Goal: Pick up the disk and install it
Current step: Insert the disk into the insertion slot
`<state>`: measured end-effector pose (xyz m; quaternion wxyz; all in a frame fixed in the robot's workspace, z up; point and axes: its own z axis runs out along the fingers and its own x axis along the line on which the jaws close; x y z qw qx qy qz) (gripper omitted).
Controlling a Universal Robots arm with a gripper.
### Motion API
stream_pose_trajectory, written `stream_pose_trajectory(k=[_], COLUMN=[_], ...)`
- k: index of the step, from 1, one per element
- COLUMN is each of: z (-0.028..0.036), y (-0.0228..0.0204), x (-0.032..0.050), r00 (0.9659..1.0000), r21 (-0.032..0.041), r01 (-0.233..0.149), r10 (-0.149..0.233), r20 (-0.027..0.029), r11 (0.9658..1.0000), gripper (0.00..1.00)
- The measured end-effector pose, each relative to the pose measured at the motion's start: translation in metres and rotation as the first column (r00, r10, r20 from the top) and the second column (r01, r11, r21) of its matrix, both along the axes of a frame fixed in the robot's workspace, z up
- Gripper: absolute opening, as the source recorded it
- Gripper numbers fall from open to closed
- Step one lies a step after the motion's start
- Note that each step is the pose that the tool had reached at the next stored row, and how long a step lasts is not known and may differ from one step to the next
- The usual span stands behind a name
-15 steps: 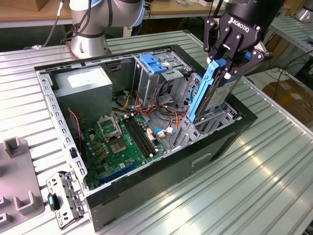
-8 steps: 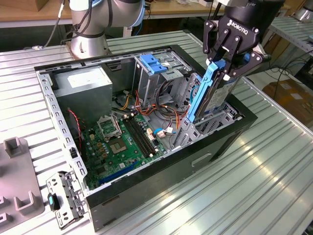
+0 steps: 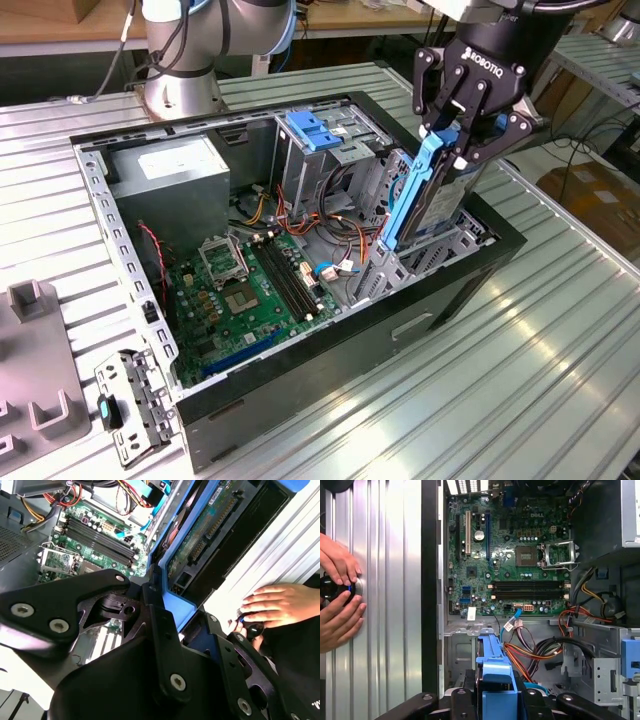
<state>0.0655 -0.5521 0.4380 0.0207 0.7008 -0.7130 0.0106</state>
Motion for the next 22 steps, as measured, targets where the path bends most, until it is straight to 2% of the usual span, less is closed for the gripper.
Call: stream_pose_trajectory(k=[6, 17, 18, 22], z=[-0.008, -0.0087, -0.009, -0.0169], y=[0.0, 0.0, 0.0, 0.0], x=[0.0001, 0.0001, 0.0001, 0.0001], r00=[1.0, 1.0, 1.0, 1.0], r21=[-0.0001, -0.0003, -0.0003, 0.0], r01=[0.0, 0.0, 0.0, 0.0], r10=[0.0, 0.0, 0.0, 0.0], r20=[-0.0005, -0.0008, -0.0008, -0.0008], r11=[1.0, 1.0, 1.0, 1.0], gripper=[0.37, 0.38, 0.44, 0.44])
